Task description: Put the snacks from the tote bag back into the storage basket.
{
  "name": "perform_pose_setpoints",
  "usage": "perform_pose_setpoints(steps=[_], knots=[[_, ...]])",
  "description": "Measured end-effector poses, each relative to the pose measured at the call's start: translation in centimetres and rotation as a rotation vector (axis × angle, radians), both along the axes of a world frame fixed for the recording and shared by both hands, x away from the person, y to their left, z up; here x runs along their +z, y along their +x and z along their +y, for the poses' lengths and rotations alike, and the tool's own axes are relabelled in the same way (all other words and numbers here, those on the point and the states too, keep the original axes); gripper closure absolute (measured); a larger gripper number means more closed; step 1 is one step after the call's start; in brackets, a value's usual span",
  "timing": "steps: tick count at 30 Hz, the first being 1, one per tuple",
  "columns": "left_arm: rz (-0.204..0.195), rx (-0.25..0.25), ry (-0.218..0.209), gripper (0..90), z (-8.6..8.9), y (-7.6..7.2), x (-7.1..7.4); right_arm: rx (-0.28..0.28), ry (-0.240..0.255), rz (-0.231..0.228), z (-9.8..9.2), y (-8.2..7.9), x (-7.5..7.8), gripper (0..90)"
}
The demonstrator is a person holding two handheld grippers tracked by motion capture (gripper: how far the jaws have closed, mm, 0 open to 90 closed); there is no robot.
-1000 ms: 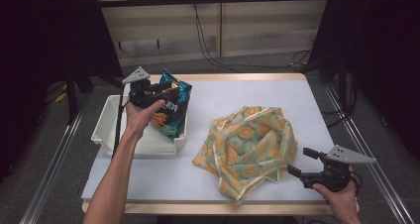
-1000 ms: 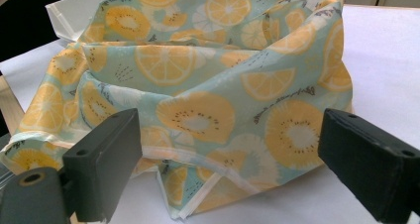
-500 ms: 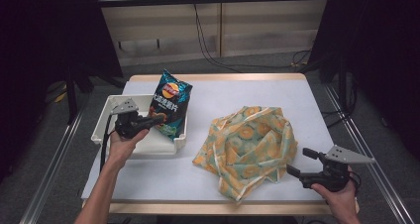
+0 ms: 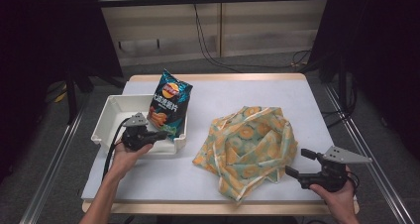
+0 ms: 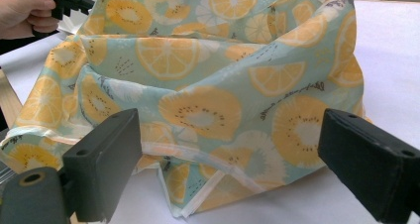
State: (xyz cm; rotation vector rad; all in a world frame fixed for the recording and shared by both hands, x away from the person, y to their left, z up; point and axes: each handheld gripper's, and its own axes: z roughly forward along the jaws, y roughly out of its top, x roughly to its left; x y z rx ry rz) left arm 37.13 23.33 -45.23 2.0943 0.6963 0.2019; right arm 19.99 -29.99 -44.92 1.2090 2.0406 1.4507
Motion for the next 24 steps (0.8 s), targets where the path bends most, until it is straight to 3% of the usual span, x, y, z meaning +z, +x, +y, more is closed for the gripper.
perform_pose_setpoints(steps=[7,13,18,22,24], knots=[[0.024,-0.031,0.11,90.0,-1.4,0.4,-1.4,0.001,0.001,0.005,0.1,0.1,-0.1,9.0],[0.049,-0.033,0.117,90.0,-2.3,1.3,-1.6,0.002,0.004,0.005,0.1,0.1,-0.1,9.0],[0.069,-0.025,0.163,90.0,-3.1,2.2,-1.7,0.002,0.003,0.007,0.0,0.1,-0.1,9.0],[0.082,-0.006,0.16,90.0,-3.2,3.0,-1.8,-0.003,0.006,0.008,-0.1,0.1,-0.1,9.0],[0.083,-0.017,0.188,90.0,-3.5,3.3,-1.6,-0.003,0.005,0.007,-0.1,0.1,-0.2,9.0]])
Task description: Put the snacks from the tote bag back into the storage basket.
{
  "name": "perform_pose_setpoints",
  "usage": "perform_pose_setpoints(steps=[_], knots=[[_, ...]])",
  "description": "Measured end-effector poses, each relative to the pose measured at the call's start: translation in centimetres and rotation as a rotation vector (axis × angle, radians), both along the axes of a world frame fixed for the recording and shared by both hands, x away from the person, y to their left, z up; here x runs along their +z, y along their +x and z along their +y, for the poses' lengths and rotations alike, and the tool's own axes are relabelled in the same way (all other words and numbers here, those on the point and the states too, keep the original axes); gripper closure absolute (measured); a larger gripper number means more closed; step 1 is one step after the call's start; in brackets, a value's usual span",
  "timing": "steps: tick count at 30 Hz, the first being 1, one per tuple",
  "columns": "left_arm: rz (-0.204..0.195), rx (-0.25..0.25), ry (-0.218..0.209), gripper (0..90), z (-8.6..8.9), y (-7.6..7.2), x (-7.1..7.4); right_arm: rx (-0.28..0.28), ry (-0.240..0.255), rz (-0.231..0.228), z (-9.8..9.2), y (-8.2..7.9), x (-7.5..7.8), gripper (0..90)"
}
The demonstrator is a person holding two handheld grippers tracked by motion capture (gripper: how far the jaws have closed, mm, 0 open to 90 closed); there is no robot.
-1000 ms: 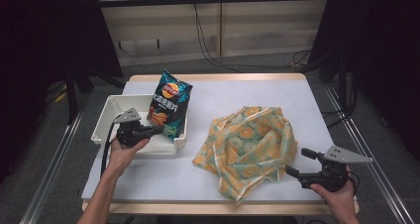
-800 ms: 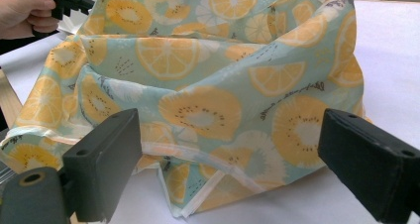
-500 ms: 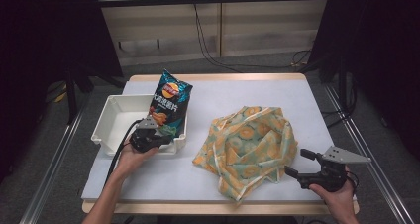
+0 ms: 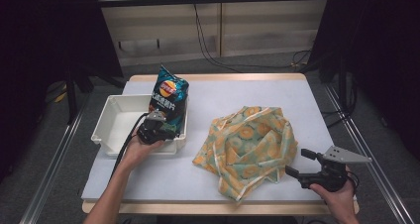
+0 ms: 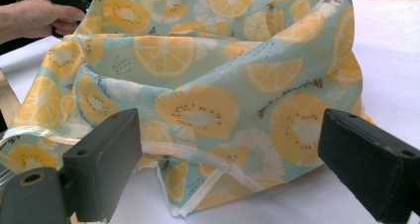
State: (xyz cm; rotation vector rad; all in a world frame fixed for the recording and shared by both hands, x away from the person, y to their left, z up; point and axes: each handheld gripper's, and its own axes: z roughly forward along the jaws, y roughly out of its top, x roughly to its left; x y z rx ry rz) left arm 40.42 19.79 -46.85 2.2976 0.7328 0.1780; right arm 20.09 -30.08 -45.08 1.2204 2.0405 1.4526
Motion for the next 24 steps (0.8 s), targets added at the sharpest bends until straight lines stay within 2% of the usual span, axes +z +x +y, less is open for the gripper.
perform_pose_setpoints(steps=[3,4,7,8,10,11,12,13,14,16,17,18,19,20,22,23,24], knots=[[-0.008,-0.024,0.038,90.0,-0.7,0.2,0.3,0.001,0.002,0.004,0.0,0.0,0.0,9.1],[-0.008,-0.043,0.072,90.0,-0.8,0.5,0.4,0.0,0.002,0.002,0.0,0.0,0.0,9.0],[0.012,-0.011,0.044,90.0,-1.3,0.7,0.5,0.004,0.0,0.001,0.1,0.0,0.0,9.0],[0.003,-0.063,0.104,90.0,-1.1,1.3,0.7,0.004,-0.001,0.002,0.1,0.0,0.0,9.0],[0.019,-0.033,0.07,90.0,-1.5,1.4,0.5,0.007,-0.003,0.0,0.0,0.0,0.0,9.0],[0.018,-0.027,0.066,90.0,-1.6,1.5,0.5,0.006,-0.003,0.001,0.0,0.0,0.0,9.1],[0.011,-0.065,0.109,90.0,-1.5,1.9,0.7,0.006,-0.002,0.001,0.0,0.0,0.0,9.0],[0.019,-0.03,0.067,90.0,-1.7,1.8,0.6,0.005,-0.002,0.002,0.0,0.0,0.0,9.0],[0.014,-0.034,0.076,90.0,-1.7,1.9,0.8,0.004,0.001,0.005,0.0,0.0,-0.1,9.1],[0.018,-0.008,0.053,90.0,-2.0,2.0,0.7,0.005,-0.001,0.004,0.0,0.0,-0.1,9.0],[0.008,-0.048,0.099,90.0,-1.8,2.3,0.8,0.006,-0.002,0.004,0.0,0.0,-0.1,9.0],[-0.002,-0.052,0.124,90.0,-1.7,2.6,0.8,0.008,-0.003,0.003,0.1,0.1,-0.1,9.0],[0.018,0.002,0.059,90.0,-2.1,2.5,0.6,0.008,-0.001,0.006,0.1,0.1,-0.1,9.0],[0.009,-0.032,0.097,90.0,-1.9,3.0,0.8,0.009,-0.003,0.006,0.1,0.1,-0.2,9.1],[-0.003,-0.016,0.094,90.0,-2.1,3.2,0.7,0.01,0.0,0.011,0.2,0.1,-0.2,9.0],[0.005,-0.025,0.1,90.0,-2.0,3.4,0.8,0.011,-0.003,0.007,0.2,0.1,-0.1,9.0],[-0.008,-0.011,0.09,90.0,-2.0,3.6,0.9,0.012,-0.003,0.007,0.2,0.1,-0.1,9.0]])
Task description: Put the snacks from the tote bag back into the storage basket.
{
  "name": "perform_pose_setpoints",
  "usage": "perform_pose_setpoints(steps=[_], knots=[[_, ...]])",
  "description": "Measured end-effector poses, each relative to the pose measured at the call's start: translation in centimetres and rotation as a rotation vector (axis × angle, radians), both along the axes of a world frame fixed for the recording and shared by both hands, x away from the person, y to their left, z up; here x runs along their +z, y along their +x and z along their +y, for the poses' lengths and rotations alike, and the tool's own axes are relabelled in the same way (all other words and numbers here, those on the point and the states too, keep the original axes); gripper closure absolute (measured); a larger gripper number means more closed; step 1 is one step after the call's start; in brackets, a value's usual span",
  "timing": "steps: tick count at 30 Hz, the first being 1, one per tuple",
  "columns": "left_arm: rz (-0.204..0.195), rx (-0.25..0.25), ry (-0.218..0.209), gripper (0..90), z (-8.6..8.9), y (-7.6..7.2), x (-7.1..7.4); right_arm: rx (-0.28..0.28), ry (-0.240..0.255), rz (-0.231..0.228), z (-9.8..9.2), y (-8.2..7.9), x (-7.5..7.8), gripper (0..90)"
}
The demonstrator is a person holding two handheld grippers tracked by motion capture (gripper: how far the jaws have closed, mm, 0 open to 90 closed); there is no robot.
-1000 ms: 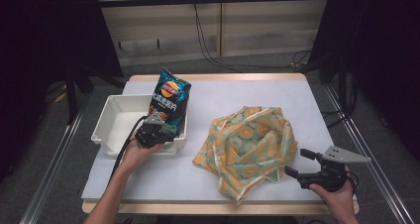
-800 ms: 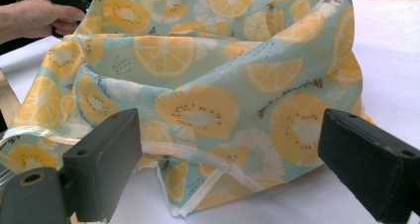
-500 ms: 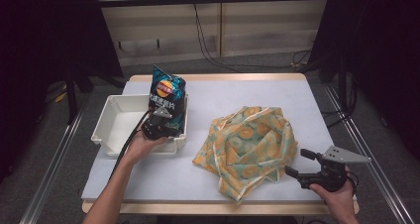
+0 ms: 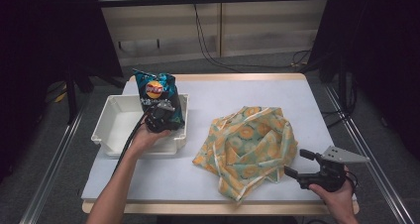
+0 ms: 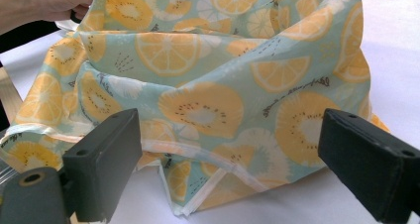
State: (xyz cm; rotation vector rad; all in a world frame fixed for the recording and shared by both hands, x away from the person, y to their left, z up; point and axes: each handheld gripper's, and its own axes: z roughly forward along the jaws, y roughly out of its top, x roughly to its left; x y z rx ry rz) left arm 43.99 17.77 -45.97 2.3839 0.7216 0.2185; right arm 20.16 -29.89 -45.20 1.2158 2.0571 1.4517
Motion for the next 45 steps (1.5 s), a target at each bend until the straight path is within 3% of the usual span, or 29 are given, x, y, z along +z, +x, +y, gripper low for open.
perform_pose_setpoints(steps=[1,2,5,6,8,11,17,23,26,31,33,38,42,43,45], knots=[[0.005,0.043,-0.049,90.0,-0.2,0.0,-0.2,0.0,0.0,0.0,0.0,0.0,0.0,9.1],[0.006,0.035,-0.03,90.0,-0.1,0.1,0.0,0.0,0.001,0.001,0.0,0.0,0.0,9.1],[0.01,0.038,-0.046,90.0,-0.1,0.1,-0.1,0.003,-0.001,0.002,-0.1,0.0,-0.1,9.0],[0.003,0.0,-0.002,90.0,0.2,0.3,0.1,-0.001,0.001,0.001,-0.1,0.0,-0.1,9.0],[0.022,0.042,-0.06,90.0,0.1,0.0,-0.1,-0.002,0.002,0.0,-0.1,0.0,-0.1,9.0],[0.01,0.019,-0.042,90.0,0.3,-0.1,0.0,0.0,0.0,0.001,-0.1,0.0,-0.1,9.0],[-0.021,-0.001,-0.057,90.0,0.4,-1.2,0.7,0.003,-0.001,0.002,-0.1,0.0,-0.1,9.0],[-0.059,0.041,-0.166,90.0,1.7,-2.2,1.1,-0.003,0.001,-0.002,0.0,-0.1,0.0,9.0],[-0.081,0.056,-0.187,90.0,2.3,-2.8,1.1,-0.006,0.002,-0.002,0.0,-0.1,0.0,9.0],[-0.112,0.072,-0.26,89.3,3.1,-3.9,1.4,-0.001,-0.003,-0.001,0.0,0.0,-0.1,9.0],[-0.128,0.076,-0.295,86.2,3.4,-4.7,1.8,-0.001,-0.003,0.0,0.0,0.0,-0.1,9.0],[-0.158,0.085,-0.323,78.3,4.0,-6.1,2.4,-0.004,-0.003,-0.001,0.0,-0.1,-0.1,9.0],[-0.17,0.111,-0.353,65.3,4.5,-7.1,2.5,-0.004,-0.003,0.0,0.0,-0.2,-0.1,9.0],[-0.17,0.112,-0.377,62.9,4.7,-7.4,2.6,-0.004,-0.003,0.0,0.0,-0.2,-0.1,9.0],[-0.179,0.13,-0.384,48.8,4.9,-7.8,2.8,-0.004,-0.003,0.0,0.0,-0.1,-0.1,9.1]])
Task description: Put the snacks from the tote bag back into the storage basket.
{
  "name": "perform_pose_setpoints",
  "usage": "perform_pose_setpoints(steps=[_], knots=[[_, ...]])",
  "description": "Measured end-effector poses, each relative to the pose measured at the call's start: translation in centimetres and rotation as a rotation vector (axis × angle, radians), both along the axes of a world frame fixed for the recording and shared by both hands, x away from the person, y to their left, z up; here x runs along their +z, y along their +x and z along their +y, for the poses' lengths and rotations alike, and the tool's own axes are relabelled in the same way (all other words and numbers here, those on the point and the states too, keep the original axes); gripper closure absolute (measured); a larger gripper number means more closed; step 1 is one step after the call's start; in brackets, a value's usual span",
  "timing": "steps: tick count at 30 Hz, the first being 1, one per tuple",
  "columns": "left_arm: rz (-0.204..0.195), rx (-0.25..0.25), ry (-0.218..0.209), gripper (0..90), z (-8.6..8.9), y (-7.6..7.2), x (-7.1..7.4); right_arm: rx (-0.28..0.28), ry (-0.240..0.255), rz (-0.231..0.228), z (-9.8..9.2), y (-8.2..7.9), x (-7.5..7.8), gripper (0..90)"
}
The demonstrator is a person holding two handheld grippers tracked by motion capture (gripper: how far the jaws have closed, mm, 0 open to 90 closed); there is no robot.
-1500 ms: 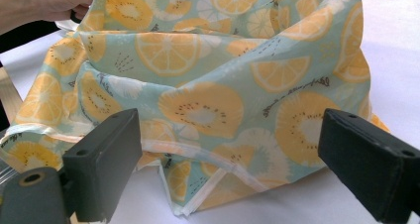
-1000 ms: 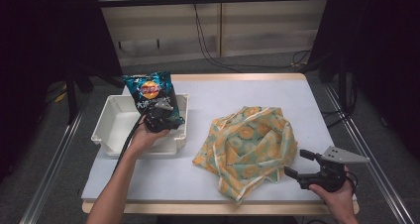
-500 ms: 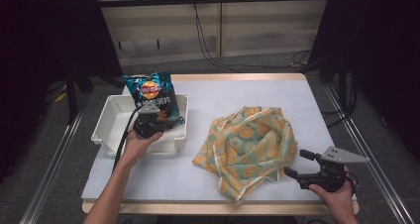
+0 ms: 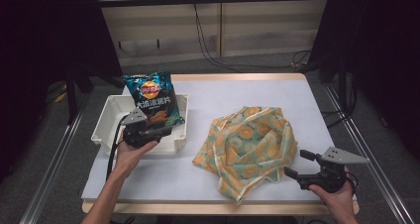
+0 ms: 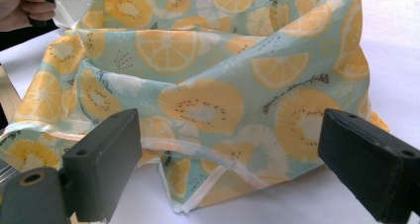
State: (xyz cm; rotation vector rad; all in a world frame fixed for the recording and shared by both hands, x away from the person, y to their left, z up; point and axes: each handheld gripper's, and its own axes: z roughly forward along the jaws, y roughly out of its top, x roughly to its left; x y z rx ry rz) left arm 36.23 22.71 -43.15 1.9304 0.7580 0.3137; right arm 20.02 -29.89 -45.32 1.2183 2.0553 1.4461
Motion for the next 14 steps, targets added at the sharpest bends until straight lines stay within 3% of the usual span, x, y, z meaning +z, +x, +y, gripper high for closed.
perform_pose_setpoints(steps=[1,7,14], knots=[[-0.011,0.001,-0.008,43.2,0.1,-0.2,0.2,0.0,0.0,0.0,0.0,0.0,0.0,9.0],[-0.043,0.012,-0.039,29.3,0.4,-1.5,0.9,0.002,-0.001,0.002,0.0,0.0,0.0,9.0],[-0.065,0.033,-0.052,19.4,0.5,-2.4,1.1,0.0,0.0,0.001,0.0,0.0,0.0,9.0]])
